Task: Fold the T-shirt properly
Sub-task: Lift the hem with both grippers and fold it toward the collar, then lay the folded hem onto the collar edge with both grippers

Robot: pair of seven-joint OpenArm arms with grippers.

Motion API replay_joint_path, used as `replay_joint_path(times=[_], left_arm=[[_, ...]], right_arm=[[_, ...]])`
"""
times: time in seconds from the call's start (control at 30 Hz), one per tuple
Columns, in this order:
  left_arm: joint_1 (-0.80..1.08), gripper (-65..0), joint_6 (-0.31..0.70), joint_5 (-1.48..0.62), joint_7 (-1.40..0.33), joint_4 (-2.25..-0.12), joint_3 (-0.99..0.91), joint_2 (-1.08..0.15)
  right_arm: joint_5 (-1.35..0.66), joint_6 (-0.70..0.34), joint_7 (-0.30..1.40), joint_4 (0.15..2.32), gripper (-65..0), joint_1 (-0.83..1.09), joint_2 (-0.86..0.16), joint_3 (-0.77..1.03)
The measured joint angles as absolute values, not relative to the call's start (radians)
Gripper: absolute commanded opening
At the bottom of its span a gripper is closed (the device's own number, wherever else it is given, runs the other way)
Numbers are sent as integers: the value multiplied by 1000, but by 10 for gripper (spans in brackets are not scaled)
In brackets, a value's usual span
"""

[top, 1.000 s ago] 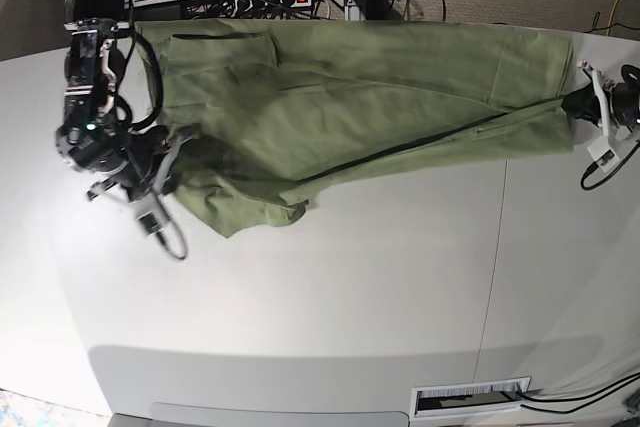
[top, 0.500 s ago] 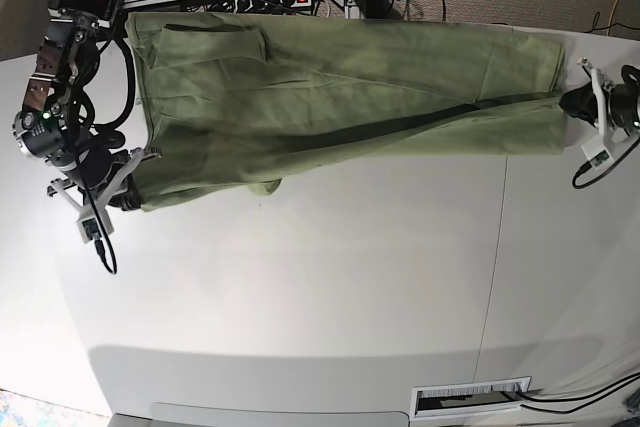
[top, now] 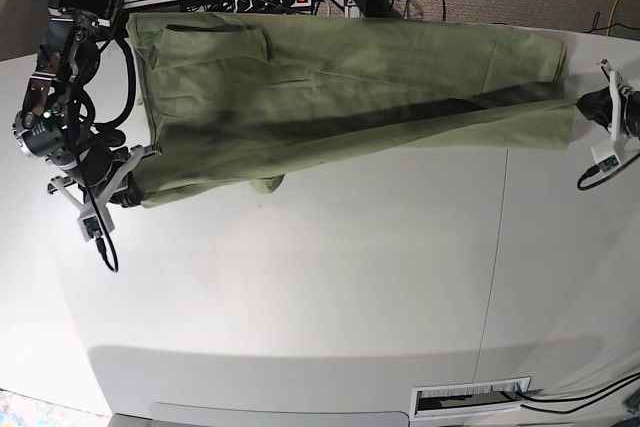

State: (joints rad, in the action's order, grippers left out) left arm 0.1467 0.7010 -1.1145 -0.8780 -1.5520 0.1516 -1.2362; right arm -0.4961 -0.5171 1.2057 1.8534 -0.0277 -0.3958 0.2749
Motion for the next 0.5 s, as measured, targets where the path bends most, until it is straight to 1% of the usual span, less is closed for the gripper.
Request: replay_joint_path(times=[0.07,0.3,0.5], left_arm=[[147,-650,702,-1157,-916,-1552,152,-1236],[161,-650,701,-1164,-905,-1552,152,-1230],[217,-650,701,-1191,-909,-1567,152,-1167]], right_arm=[[-496,-517,1204,1853,-650,-19,-396,275],[-495,-517,1218,1853,-650,32,-396,275],[-477,-517,1218,1853,-650,34,-396,275]])
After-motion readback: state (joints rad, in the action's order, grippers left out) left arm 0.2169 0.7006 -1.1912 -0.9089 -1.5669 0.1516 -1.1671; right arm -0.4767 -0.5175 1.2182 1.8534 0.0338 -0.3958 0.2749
